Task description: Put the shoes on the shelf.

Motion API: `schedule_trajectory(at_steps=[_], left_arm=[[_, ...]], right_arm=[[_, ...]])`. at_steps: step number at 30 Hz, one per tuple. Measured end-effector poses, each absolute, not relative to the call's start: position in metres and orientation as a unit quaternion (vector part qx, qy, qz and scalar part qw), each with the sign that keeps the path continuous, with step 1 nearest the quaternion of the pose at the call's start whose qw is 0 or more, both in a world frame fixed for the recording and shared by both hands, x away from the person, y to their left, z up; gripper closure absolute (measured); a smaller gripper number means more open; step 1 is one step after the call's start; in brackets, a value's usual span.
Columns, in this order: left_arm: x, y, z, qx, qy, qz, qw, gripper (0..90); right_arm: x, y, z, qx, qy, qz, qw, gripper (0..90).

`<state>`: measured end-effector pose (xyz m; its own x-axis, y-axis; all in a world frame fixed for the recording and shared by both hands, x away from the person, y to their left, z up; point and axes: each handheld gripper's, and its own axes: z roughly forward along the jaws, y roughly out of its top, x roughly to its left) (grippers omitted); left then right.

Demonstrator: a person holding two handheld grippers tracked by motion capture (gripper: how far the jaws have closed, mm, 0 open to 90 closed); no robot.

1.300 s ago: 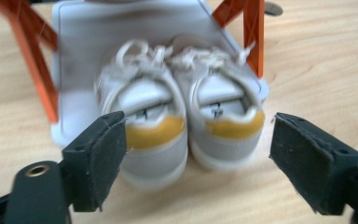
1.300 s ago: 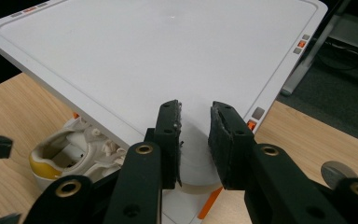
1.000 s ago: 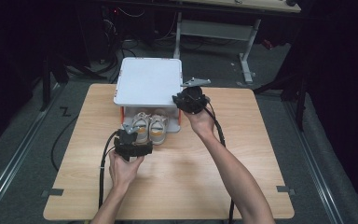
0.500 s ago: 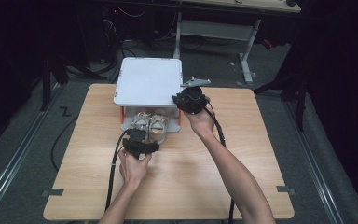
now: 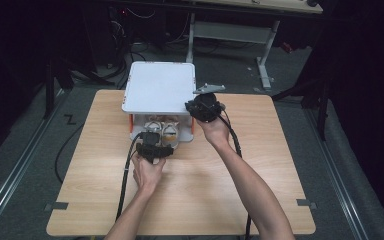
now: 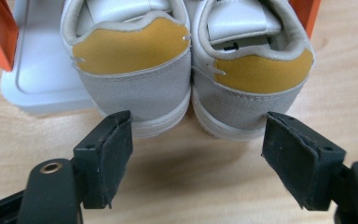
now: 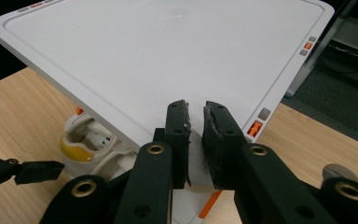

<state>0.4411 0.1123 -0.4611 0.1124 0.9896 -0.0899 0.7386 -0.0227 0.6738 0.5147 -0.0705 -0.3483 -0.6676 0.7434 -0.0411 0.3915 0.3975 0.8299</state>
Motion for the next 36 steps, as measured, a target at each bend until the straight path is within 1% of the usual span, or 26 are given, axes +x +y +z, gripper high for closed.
schedule_trajectory(at_steps=[13, 19, 27, 32, 36], left_arm=[[0.468, 0.111, -0.464, 0.668, 0.64, 0.23, 0.3, 27.4], [0.476, 0.112, -0.468, 0.657, 0.647, 0.225, 0.314, 28.4], [0.481, 0.113, -0.471, 0.644, 0.652, 0.235, 0.325, 28.9], [0.48, 0.114, -0.47, 0.65, 0.647, 0.237, 0.32, 29.3], [0.475, 0.117, -0.465, 0.657, 0.634, 0.252, 0.321, 29.9]], right_arm=[[0.515, -0.071, -0.349, 0.351, 0.809, 0.424, 0.206, 80.9], [0.514, -0.071, -0.348, 0.351, 0.809, 0.423, 0.207, 81.2], [0.514, -0.07, -0.348, 0.35, 0.81, 0.421, 0.211, 81.3], [0.514, -0.07, -0.348, 0.35, 0.81, 0.42, 0.211, 81.3], [0.513, -0.07, -0.348, 0.351, 0.81, 0.418, 0.213, 79.9]])
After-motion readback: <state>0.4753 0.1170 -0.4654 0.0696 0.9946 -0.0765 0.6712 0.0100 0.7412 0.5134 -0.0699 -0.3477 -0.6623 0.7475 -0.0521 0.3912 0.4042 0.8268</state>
